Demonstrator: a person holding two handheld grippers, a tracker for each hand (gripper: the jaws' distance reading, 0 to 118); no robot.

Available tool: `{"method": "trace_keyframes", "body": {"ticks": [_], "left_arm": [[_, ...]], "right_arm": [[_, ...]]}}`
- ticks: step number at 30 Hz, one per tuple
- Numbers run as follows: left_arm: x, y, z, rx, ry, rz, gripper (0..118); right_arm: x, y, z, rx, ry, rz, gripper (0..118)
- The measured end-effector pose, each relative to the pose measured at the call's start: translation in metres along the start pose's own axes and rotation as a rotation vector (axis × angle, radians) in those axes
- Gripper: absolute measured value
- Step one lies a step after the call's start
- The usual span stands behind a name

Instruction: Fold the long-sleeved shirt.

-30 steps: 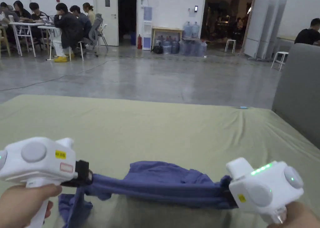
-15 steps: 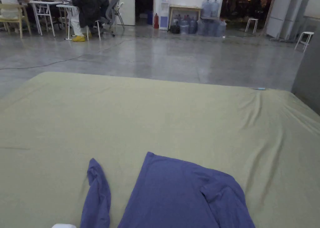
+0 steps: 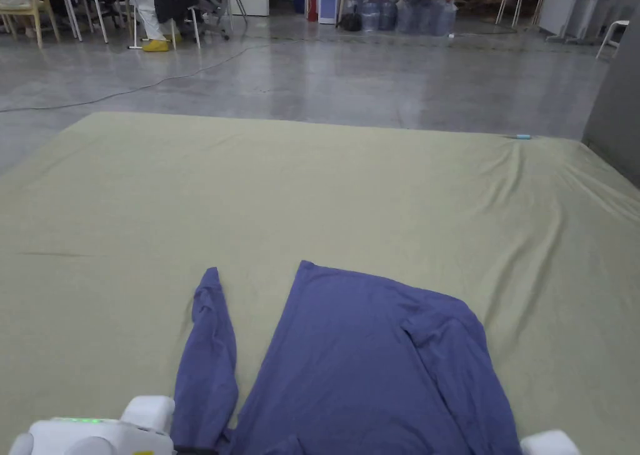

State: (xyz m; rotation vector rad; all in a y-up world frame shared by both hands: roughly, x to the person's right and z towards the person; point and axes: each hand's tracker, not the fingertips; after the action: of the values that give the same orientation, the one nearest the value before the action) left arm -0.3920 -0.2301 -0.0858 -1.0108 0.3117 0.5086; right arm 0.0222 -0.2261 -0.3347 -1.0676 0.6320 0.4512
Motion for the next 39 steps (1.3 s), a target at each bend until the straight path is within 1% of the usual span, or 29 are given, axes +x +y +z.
{"method": "trace_keyframes", "body": {"ticks": [2,3,4,5,6,7,8,9,10,11,13,14,15,16,17,18,20,21,23,25,27,28,29,30,32,34,35,38,39], "left_arm": [[0.004,-0.003,0.033,0.108,-0.03,-0.04,117],[0.003,-0.004,0.038,0.133,-0.004,-0.057,117],[0.0,-0.007,0.041,0.121,0.022,-0.063,111],[0.0,-0.014,0.039,0.096,0.049,-0.063,111],[-0.003,-0.021,0.034,0.023,0.061,-0.076,106],[-0.004,-0.029,0.028,-0.04,0.075,-0.085,88],[0.007,-0.039,0.027,-0.079,0.095,-0.099,30],[0.009,-0.048,0.02,-0.091,0.117,-0.127,0],[0.008,-0.056,0.016,-0.138,0.142,-0.142,0],[0.007,-0.059,0.015,-0.114,0.137,-0.134,0],[0.007,-0.06,0.016,-0.115,0.062,-0.082,0],[0.008,-0.057,0.018,-0.087,0.065,-0.048,14],[0.009,-0.054,0.02,-0.051,0.077,-0.057,56],[0.016,-0.043,0.012,-0.026,0.1,-0.085,111],[0.019,-0.036,0.006,-0.003,0.176,-0.154,117],[0.025,-0.032,0.002,-0.007,0.2,-0.192,115],[0.036,-0.024,-0.01,-0.023,0.187,-0.272,112],[0.043,-0.021,-0.018,-0.053,0.19,-0.309,106],[0.052,-0.019,-0.034,-0.079,0.184,-0.373,71],[0.051,-0.021,-0.062,-0.104,0.184,-0.374,42],[0.048,-0.019,-0.08,-0.14,0.186,-0.36,39],[0.045,-0.017,-0.081,-0.157,0.164,-0.339,35],[0.044,-0.016,-0.082,-0.161,0.145,-0.306,20],[0.043,-0.013,-0.078,-0.153,0.142,-0.284,0],[0.034,-0.01,-0.078,-0.115,0.057,-0.223,0],[0.032,-0.009,-0.071,-0.121,0.085,-0.208,0],[0.03,-0.008,-0.068,-0.126,0.063,-0.207,0],[0.036,-0.007,-0.04,-0.076,-0.018,-0.117,0],[0.037,-0.006,-0.033,-0.066,-0.035,-0.104,0]], "right_arm": [[0.005,-0.001,0.037,0.111,0.031,-0.04,85],[0.005,-0.003,0.052,0.142,0.036,-0.055,84],[0.005,-0.007,0.061,0.159,0.041,-0.071,81],[0.003,-0.012,0.068,0.167,0.053,-0.097,78],[0.001,-0.018,0.07,0.173,0.083,-0.109,74],[-0.003,-0.023,0.069,0.165,0.09,-0.109,60],[-0.008,-0.029,0.068,0.162,0.087,-0.112,26],[-0.013,-0.032,0.064,0.156,0.075,-0.117,0],[-0.018,-0.035,0.059,0.139,0.053,-0.12,0],[-0.026,-0.04,0.054,0.141,0.055,-0.113,0],[-0.031,-0.041,0.049,0.135,0.074,-0.098,0],[-0.033,-0.04,0.046,0.134,0.081,-0.101,0],[-0.036,-0.037,0.046,0.132,0.09,-0.103,0],[-0.037,-0.035,0.043,0.128,0.1,-0.103,0],[-0.038,-0.031,0.04,0.127,0.105,-0.101,0],[-0.04,-0.027,0.037,0.126,0.107,-0.099,0],[-0.042,-0.019,0.031,0.125,0.107,-0.098,0],[-0.043,-0.015,0.026,0.122,0.107,-0.096,0],[-0.046,-0.006,0.021,0.115,0.11,-0.095,0],[-0.049,0.001,0.013,0.113,0.113,-0.091,0],[-0.051,0.012,0.005,0.106,0.112,-0.082,0],[-0.051,0.018,0.001,0.104,0.111,-0.077,0],[-0.052,0.024,-0.003,0.103,0.109,-0.071,0],[-0.052,0.032,-0.008,0.102,0.109,-0.065,0],[-0.053,0.052,-0.015,0.102,0.114,-0.053,0],[-0.056,0.078,-0.026,0.105,0.107,-0.034,0],[-0.058,0.095,-0.029,0.109,0.101,-0.019,0],[-0.065,0.162,-0.049,0.169,0.117,0.04,0],[-0.07,0.193,-0.056,0.188,0.129,0.04,0]]}}
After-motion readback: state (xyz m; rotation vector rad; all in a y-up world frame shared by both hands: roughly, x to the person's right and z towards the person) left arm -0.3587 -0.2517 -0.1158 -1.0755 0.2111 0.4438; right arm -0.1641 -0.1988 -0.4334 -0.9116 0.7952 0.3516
